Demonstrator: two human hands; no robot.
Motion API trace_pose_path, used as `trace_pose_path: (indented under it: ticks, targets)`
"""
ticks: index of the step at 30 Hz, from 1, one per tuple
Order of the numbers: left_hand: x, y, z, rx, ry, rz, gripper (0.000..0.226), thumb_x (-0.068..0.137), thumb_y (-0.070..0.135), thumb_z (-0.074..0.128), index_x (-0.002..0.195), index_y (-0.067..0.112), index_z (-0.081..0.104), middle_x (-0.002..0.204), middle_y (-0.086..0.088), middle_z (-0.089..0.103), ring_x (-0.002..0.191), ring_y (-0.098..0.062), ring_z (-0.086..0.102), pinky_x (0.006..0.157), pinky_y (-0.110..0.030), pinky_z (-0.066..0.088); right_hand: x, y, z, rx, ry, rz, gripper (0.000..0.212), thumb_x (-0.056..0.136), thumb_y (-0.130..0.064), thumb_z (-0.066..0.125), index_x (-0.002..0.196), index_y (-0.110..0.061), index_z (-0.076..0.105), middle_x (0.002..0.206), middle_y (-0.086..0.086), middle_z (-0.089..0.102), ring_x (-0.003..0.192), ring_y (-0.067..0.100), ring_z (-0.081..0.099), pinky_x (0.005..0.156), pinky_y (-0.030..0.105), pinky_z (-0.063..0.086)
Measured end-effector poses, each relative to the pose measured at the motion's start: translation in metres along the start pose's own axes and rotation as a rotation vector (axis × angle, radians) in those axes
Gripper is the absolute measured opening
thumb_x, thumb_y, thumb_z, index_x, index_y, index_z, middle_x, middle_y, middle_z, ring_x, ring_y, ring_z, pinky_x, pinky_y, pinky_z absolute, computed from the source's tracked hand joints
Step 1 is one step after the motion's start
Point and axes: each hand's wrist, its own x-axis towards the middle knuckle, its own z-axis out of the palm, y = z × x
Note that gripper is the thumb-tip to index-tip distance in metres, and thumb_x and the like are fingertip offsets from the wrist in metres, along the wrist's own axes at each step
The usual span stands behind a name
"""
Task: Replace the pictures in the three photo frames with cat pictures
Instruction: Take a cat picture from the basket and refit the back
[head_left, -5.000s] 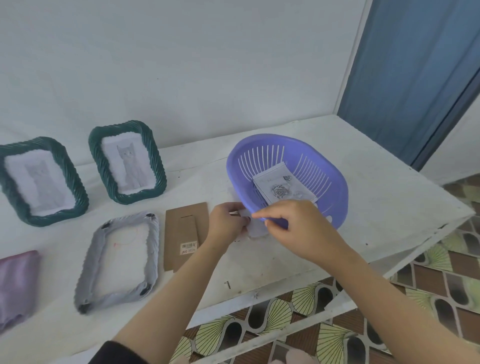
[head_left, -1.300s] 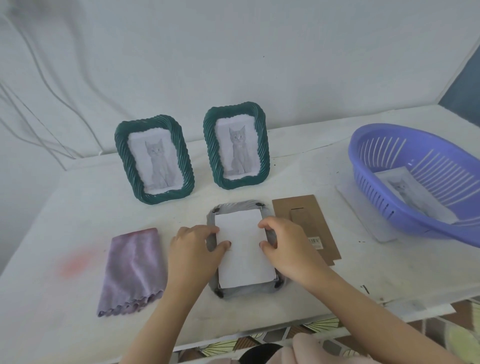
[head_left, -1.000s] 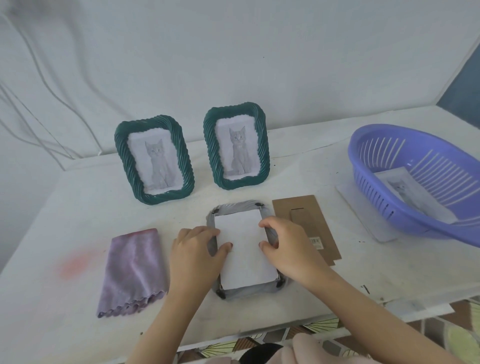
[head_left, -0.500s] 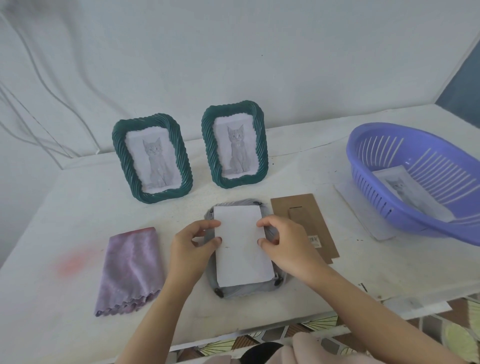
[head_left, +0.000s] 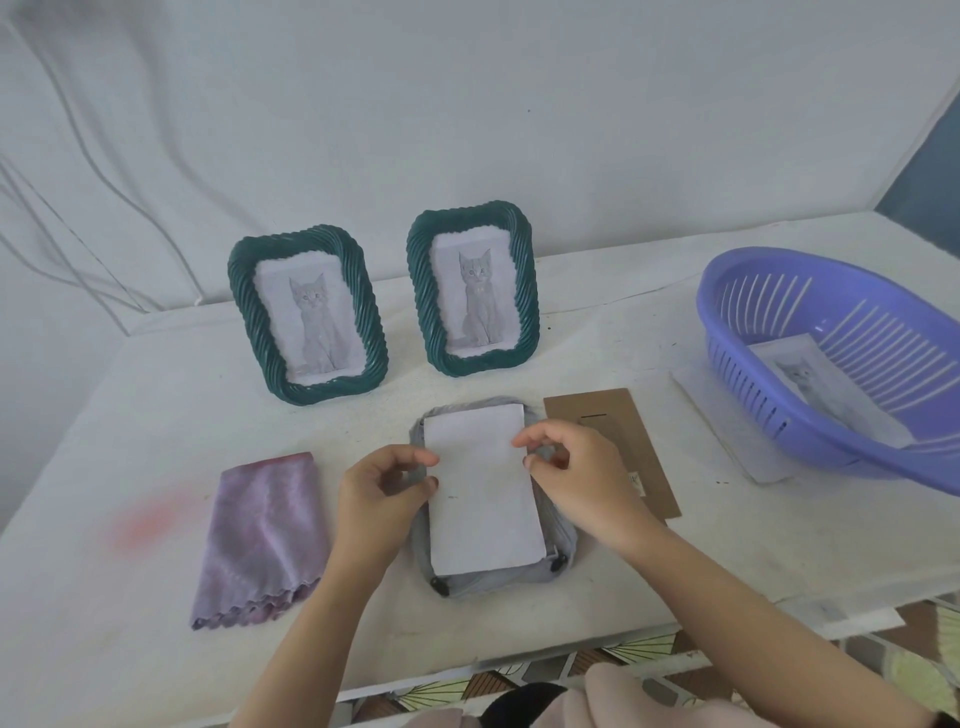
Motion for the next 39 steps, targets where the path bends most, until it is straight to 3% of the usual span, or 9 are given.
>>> trace_pose_path:
  ticks: [6, 10, 14, 20, 24, 26, 29, 34, 39]
  targets:
    - [-0.004, 0.007, 0.0, 0.068, -0.001, 0.032, 0.034, 0.076, -0.009, 0.065, 0.077, 0.025, 0.068, 0.072, -0.003, 0.056, 0.054, -0.002, 0.04, 0.053, -0.009, 0.037, 0.004, -0.005, -0.003, 0.014, 0.046, -0.015, 0.025, 0.085, -0.006, 0.058, 0.088, -0.029, 0.068, 0.081, -0.018, 0.06, 0.073, 0.001, 0.057, 0.069, 0.006, 0.045]
    - [-0.007, 0.012, -0.003, 0.06, 0.01, 0.039, 0.033, 0.077, -0.005, 0.065, 0.079, 0.027, 0.068, 0.09, 0.01, 0.067, 0.086, -0.003, 0.057, 0.076, -0.012, 0.042, 0.008, -0.011, -0.005, 0.123, 0.024, -0.001, 0.025, 0.085, -0.001, 0.057, 0.091, -0.02, 0.071, 0.081, -0.009, 0.061, 0.071, 0.011, 0.059, 0.075, 0.028, 0.056]
    - [-0.006, 0.018, -0.006, 0.067, -0.015, 0.061, 0.032, 0.077, -0.004, 0.066, 0.082, 0.028, 0.069, 0.097, 0.014, 0.068, 0.093, 0.013, 0.057, 0.083, -0.01, 0.041, 0.013, -0.015, -0.007, 0.111, 0.009, 0.006, 0.023, 0.085, 0.0, 0.057, 0.094, -0.017, 0.07, 0.083, -0.003, 0.062, 0.06, 0.01, 0.059, 0.064, 0.018, 0.054]
    - [-0.008, 0.017, -0.004, 0.107, -0.035, 0.04, 0.028, 0.077, -0.003, 0.066, 0.083, 0.024, 0.069, 0.098, 0.011, 0.066, 0.079, 0.019, 0.056, 0.063, 0.001, 0.04, 0.011, -0.01, -0.005, 0.011, -0.01, 0.002, 0.026, 0.085, 0.0, 0.055, 0.098, -0.017, 0.07, 0.09, 0.002, 0.065, 0.075, 0.013, 0.062, 0.073, 0.026, 0.057]
    - [-0.009, 0.015, -0.002, 0.168, -0.036, 0.041, 0.028, 0.077, -0.002, 0.067, 0.083, 0.025, 0.068, 0.098, 0.012, 0.064, 0.074, 0.021, 0.053, 0.059, 0.001, 0.039, 0.009, -0.008, -0.006, -0.074, -0.018, -0.037, 0.027, 0.087, -0.003, 0.053, 0.105, -0.016, 0.068, 0.092, -0.003, 0.062, 0.079, 0.005, 0.058, 0.069, 0.004, 0.046]
    - [-0.009, 0.013, -0.002, 0.217, -0.043, 0.048, 0.028, 0.076, 0.0, 0.068, 0.082, 0.028, 0.068, 0.098, 0.012, 0.064, 0.081, 0.015, 0.056, 0.064, -0.002, 0.04, 0.007, -0.007, -0.006, -0.136, -0.025, -0.064, 0.027, 0.088, -0.005, 0.053, 0.109, -0.015, 0.067, 0.094, -0.004, 0.062, 0.08, 0.003, 0.056, 0.067, 0.001, 0.042]
    - [-0.008, 0.009, -0.003, 0.4, -0.049, 0.131, 0.029, 0.075, 0.006, 0.071, 0.08, 0.035, 0.066, 0.099, 0.011, 0.065, 0.099, -0.004, 0.054, 0.081, -0.013, 0.037, 0.005, -0.007, -0.006, -0.22, -0.027, -0.101, 0.027, 0.089, -0.009, 0.054, 0.113, -0.016, 0.064, 0.099, -0.002, 0.066, 0.086, 0.007, 0.058, 0.076, 0.014, 0.046]
    - [-0.007, 0.005, -0.003, 0.6, -0.028, 0.234, 0.021, 0.072, 0.01, 0.073, 0.089, 0.023, 0.071, 0.095, 0.006, 0.067, 0.1, -0.017, 0.056, 0.089, -0.029, 0.041, 0.003, -0.008, -0.006, -0.317, -0.01, -0.165, 0.029, 0.089, -0.012, 0.056, 0.117, -0.014, 0.062, 0.09, -0.003, 0.056, 0.081, 0.007, 0.049, 0.075, 0.016, 0.038]
    - [-0.01, 0.006, -0.003, 0.619, -0.002, 0.283, 0.023, 0.073, 0.014, 0.074, 0.096, 0.019, 0.071, 0.097, 0.009, 0.064, 0.099, -0.011, 0.052, 0.09, -0.024, 0.036, 0.004, -0.009, -0.006, -0.262, -0.029, -0.121, 0.03, 0.087, -0.011, 0.058, 0.117, -0.013, 0.063, 0.098, 0.002, 0.066, 0.083, 0.006, 0.053, 0.076, 0.014, 0.039]
